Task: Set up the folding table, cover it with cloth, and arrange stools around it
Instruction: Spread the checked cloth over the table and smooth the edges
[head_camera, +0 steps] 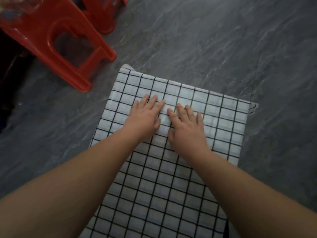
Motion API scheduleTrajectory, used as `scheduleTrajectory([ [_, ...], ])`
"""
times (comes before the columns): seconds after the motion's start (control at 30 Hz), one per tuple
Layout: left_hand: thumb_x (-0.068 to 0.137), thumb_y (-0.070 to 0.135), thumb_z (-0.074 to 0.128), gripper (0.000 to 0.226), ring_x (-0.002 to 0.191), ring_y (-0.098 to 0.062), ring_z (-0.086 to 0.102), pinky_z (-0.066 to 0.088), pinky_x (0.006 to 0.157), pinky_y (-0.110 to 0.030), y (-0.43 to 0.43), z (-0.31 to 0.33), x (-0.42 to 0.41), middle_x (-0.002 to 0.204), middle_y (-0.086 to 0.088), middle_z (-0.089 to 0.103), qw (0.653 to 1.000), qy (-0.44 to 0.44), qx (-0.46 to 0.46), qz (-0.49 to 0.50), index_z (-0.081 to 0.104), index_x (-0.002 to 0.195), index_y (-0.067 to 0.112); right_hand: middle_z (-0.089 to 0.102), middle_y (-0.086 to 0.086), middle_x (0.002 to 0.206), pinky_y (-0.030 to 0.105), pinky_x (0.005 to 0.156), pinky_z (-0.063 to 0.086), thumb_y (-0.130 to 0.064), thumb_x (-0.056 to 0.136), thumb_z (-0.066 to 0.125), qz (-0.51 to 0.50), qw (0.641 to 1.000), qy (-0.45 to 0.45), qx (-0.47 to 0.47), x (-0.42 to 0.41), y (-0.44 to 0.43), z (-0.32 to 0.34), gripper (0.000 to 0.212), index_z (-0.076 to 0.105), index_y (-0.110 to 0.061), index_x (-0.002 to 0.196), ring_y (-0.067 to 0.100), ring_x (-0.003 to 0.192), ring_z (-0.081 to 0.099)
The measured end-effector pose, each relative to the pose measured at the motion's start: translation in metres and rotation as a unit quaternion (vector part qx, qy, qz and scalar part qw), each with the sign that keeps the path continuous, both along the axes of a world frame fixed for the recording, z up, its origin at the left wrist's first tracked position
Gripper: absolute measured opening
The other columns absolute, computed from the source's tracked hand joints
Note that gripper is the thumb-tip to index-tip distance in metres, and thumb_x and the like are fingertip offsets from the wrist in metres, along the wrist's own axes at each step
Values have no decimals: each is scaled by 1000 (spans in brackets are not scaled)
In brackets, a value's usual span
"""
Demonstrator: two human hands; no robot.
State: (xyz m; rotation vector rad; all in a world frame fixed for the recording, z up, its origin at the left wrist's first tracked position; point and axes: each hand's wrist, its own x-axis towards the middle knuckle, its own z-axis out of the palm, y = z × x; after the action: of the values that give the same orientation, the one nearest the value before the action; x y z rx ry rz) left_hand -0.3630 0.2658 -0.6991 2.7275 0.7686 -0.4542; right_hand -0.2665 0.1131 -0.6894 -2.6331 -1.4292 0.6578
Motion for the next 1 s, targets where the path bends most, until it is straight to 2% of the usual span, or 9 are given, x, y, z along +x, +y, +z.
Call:
scheduleTrajectory([
  [0.13, 98, 41, 39, 65, 153, -25, 0, 6, 122, -51, 24, -10, -33, 168, 0, 1, 998, 16, 0, -63, 11, 156, 38, 9, 0, 169, 51, 123, 7, -46, 99, 41, -49, 998, -12, -46, 4, -8, -8, 63, 21, -35, 157, 25, 154, 5],
  [0.27, 98, 40, 40, 66, 153, -27, 4, 12, 121, -52, 63, -7, -72, 167, -4, 4, 997, 27, 17, -68, 10, 157, 37, 27, 8, 162, 51, 117, 28, -37, 94, 47, -160, 985, -45, -43, 23, -48, -4, 56, 35, -29, 149, 31, 147, 25],
  [0.4, 98, 34, 40, 66, 152, -33, 3, 11, 122, -52, 73, 3, -109, 167, -11, 3, 996, 77, 14, 30, 12, 158, 28, 29, 16, 157, 53, 113, 34, -32, 93, 48, -280, 955, -25, -100, 0, -86, 9, 59, 34, -18, 149, 36, 142, 28],
  [0.47, 98, 32, 40, 67, 151, -35, 2, 11, 122, -50, 51, 12, -118, 166, -15, 5, 998, 56, 10, 31, 13, 158, 22, 32, 16, 155, 52, 114, 34, -29, 92, 48, -254, 963, -24, -84, -37, -86, 18, 59, 36, -17, 149, 36, 140, 31],
  [0.53, 97, 33, 40, 68, 152, -34, 2, 11, 122, -51, 13, 20, -124, 166, -13, 5, 999, 29, -13, -33, 12, 158, 24, 29, 13, 160, 47, 119, 28, -27, 94, 51, -188, 980, -2, -59, -84, -79, 25, 61, 36, -20, 152, 31, 145, 28],
  [0.6, 98, 36, 40, 68, 153, -29, -2, 9, 122, -53, -30, 25, -131, 167, -6, 2, 995, 18, -48, -86, 8, 158, 30, 22, 7, 165, 46, 121, 22, -32, 97, 49, -135, 989, 19, -51, -129, -73, 25, 63, 30, -26, 156, 27, 151, 20],
  [0.7, 99, 44, 39, 68, 153, -23, -10, 2, 121, -58, -75, 22, -153, 167, 2, -5, 990, 55, -75, -104, 3, 157, 37, 8, 1, 169, 50, 123, 13, -39, 100, 43, -95, 991, 33, -91, -173, -77, 15, 65, 17, -34, 159, 24, 155, 5],
  [0.83, 100, 47, 37, 68, 152, -22, -14, 0, 121, -57, -70, 11, -205, 166, 4, -12, 989, 86, -47, -110, -1, 156, 41, 7, 2, 169, 51, 124, 11, -39, 100, 41, -130, 987, 21, -90, -186, -113, 7, 62, 17, -36, 158, 25, 155, 3],
  [1.0, 98, 42, 43, 71, 153, -26, -3, 13, 121, -53, -26, 7, -292, 167, -1, -3, 995, 84, -16, -49, 2, 156, 40, 22, 9, 164, 49, 120, 25, -35, 96, 51, -226, 969, -10, -98, -181, -193, 8, 64, 30, -27, 155, 29, 149, 20],
])
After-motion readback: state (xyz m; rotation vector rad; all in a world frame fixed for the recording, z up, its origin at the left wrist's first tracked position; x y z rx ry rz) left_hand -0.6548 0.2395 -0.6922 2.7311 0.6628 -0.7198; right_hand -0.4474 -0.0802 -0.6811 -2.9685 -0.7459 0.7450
